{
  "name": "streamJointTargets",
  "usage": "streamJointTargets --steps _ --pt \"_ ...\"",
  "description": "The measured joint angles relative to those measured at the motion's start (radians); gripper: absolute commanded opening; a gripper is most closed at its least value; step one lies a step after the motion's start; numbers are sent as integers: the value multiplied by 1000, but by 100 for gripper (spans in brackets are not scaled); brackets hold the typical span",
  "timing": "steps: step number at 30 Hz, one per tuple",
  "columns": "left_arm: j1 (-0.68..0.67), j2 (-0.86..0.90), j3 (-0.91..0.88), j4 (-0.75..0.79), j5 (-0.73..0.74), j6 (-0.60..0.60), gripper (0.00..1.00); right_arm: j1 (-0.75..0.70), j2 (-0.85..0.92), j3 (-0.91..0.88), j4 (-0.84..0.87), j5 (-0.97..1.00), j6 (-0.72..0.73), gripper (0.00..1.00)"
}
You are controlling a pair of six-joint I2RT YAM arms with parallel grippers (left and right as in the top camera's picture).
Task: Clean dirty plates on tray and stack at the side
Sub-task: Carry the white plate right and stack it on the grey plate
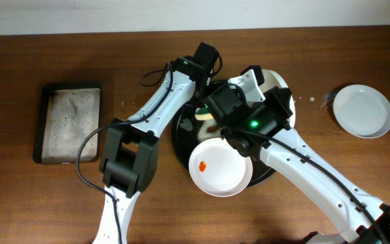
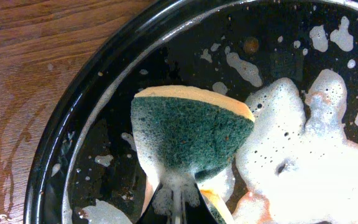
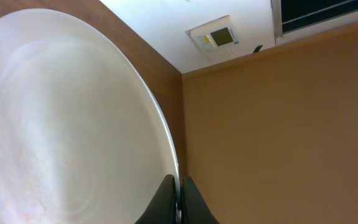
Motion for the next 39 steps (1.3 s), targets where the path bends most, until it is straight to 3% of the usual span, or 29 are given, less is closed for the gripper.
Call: streamJointTargets --steps 9,13,19,22,27,31,36,37,38,39 --pt "0 0 0 0 0 0 1 0 0 0 0 18 2 4" --pt "0 0 0 0 0 0 1 -41 -1 0 -23 -153 60 4" --pt "0 0 0 0 7 0 1 -322 -2 3 -47 -542 153 4" --pt "0 0 0 -1 8 0 1 -544 -2 85 -57 -859 215 4" --pt "0 0 0 0 8 0 1 -975 -2 118 -16 -1138 307 4" --pt "0 0 0 -1 8 0 1 -1234 88 123 71 -1204 349 4" --pt "0 0 0 0 8 0 1 -1321 329 121 221 -1261 372 5" --pt "0 0 0 -1 8 0 1 -1321 349 121 254 -1263 372 11" --pt "0 0 0 -1 8 0 1 -1321 364 121 285 -1263 378 33" --pt "0 0 0 -1 8 0 1 -1321 367 121 293 -1262 375 43"
